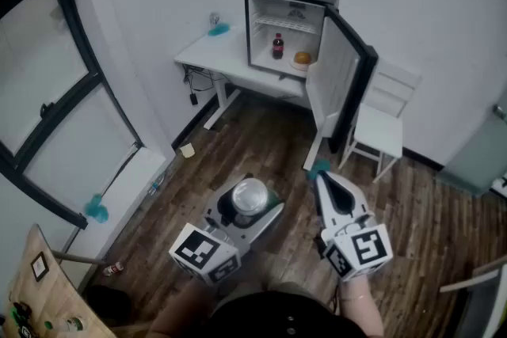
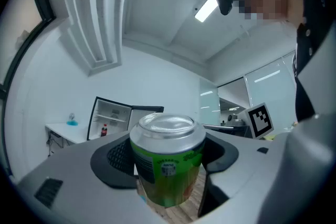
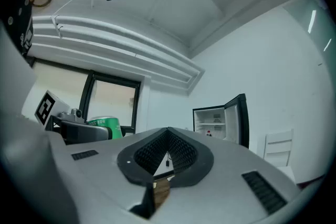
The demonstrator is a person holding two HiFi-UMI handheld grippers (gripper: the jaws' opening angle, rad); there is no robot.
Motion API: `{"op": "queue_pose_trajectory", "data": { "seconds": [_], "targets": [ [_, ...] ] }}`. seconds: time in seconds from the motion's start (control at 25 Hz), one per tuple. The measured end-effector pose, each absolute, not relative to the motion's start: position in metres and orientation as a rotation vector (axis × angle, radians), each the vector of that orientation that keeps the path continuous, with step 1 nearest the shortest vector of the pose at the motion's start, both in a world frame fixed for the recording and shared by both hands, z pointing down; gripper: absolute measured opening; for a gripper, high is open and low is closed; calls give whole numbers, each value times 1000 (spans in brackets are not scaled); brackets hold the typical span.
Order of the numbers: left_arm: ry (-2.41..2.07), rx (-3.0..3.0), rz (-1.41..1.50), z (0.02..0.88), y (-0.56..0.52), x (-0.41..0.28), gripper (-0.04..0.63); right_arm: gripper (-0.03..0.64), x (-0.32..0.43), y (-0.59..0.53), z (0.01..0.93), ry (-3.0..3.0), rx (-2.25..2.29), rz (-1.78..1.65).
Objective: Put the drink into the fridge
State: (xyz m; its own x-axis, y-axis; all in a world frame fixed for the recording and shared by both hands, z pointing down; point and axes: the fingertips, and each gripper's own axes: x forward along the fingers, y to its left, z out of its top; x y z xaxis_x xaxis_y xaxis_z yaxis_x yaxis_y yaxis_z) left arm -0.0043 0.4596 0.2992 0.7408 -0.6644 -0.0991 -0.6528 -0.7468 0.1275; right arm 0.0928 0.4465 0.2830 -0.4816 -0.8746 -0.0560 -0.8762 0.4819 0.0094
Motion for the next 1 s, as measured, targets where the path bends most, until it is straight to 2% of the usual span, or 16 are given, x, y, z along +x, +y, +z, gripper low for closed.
{"op": "queue_pose_trajectory", "data": {
  "seconds": [1.0],
  "targets": [
    [-1074, 2796, -270, 309, 420, 25, 330, 8, 102, 423, 316, 2673, -1446, -117]
  ]
}}
